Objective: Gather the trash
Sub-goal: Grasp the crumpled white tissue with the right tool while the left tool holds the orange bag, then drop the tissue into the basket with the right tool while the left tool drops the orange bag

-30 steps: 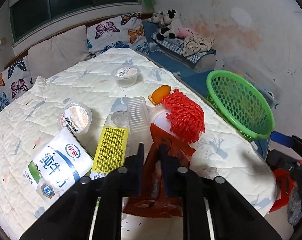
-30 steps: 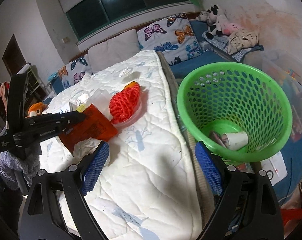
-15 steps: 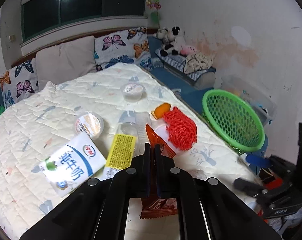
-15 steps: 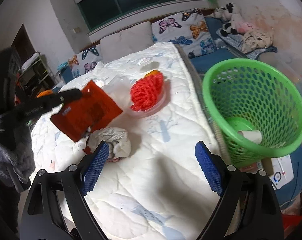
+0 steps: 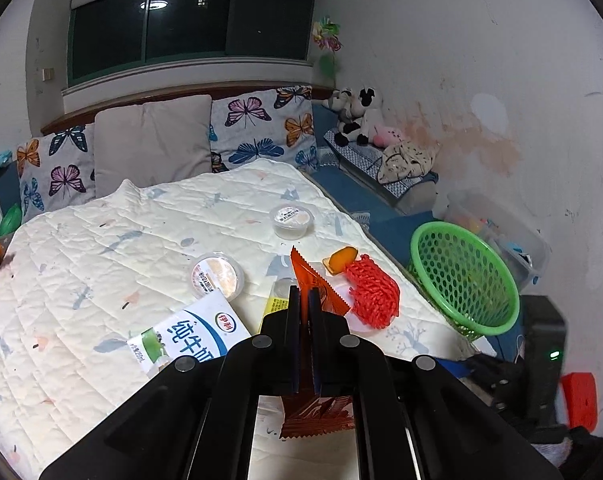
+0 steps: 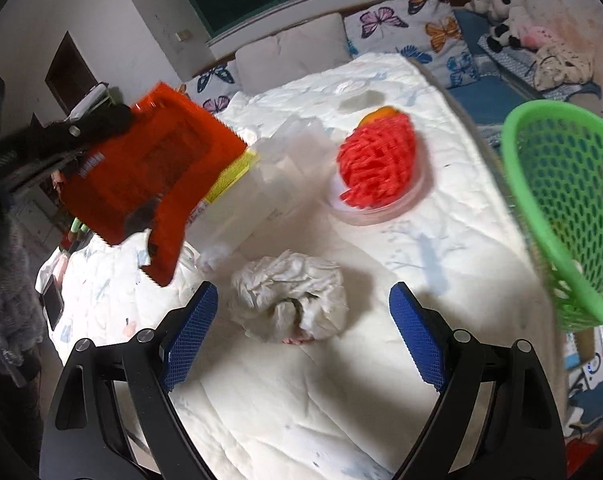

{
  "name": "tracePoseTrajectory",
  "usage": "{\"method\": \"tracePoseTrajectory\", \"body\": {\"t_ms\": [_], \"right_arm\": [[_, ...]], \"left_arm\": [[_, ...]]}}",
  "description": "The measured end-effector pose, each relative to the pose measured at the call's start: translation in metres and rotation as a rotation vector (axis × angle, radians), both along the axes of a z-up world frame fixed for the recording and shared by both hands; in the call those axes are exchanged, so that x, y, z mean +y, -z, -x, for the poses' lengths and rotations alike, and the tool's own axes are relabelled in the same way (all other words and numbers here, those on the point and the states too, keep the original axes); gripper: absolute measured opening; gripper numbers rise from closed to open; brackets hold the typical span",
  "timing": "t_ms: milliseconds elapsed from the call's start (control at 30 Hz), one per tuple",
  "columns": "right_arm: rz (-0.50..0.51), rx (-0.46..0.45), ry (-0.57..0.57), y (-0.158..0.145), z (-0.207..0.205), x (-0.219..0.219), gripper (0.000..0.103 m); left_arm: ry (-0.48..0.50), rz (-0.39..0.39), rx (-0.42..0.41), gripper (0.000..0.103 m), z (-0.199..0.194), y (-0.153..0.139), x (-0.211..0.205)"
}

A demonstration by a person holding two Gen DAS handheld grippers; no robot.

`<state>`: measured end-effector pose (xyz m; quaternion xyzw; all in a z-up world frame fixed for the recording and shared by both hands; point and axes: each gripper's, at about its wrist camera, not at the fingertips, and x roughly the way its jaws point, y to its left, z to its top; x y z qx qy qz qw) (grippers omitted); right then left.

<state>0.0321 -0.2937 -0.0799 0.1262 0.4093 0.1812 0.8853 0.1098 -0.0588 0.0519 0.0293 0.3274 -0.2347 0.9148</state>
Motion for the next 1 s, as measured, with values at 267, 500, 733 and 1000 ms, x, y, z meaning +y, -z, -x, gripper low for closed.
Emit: {"method": "tracePoseTrajectory", "body": {"t_ms": [267, 500, 733, 1000], "right_arm": [[0.007, 0.017, -0.024, 0.009, -0.001, 0.008, 0.065], [0.022, -0.020, -0.006, -0.003, 0.012, -0.004, 0.060], [0.039, -0.060, 0.076, -0.020, 0.023, -0.043, 0.060], [0.060, -0.072, 0.261, -0.028, 0.026, -0.120, 0.060]], "left_arm": [[0.003, 0.009, 0.006, 0.005, -0.002, 0.001, 0.001], [0.037, 0.013, 0.006, 0.005, -0.002, 0.000, -0.014], [0.089, 0.022, -0.001, 0.005, -0.005, -0.005, -0.041], [0.167, 0.043, -0.005, 0.005, -0.009, -0.013, -0.089]]}}
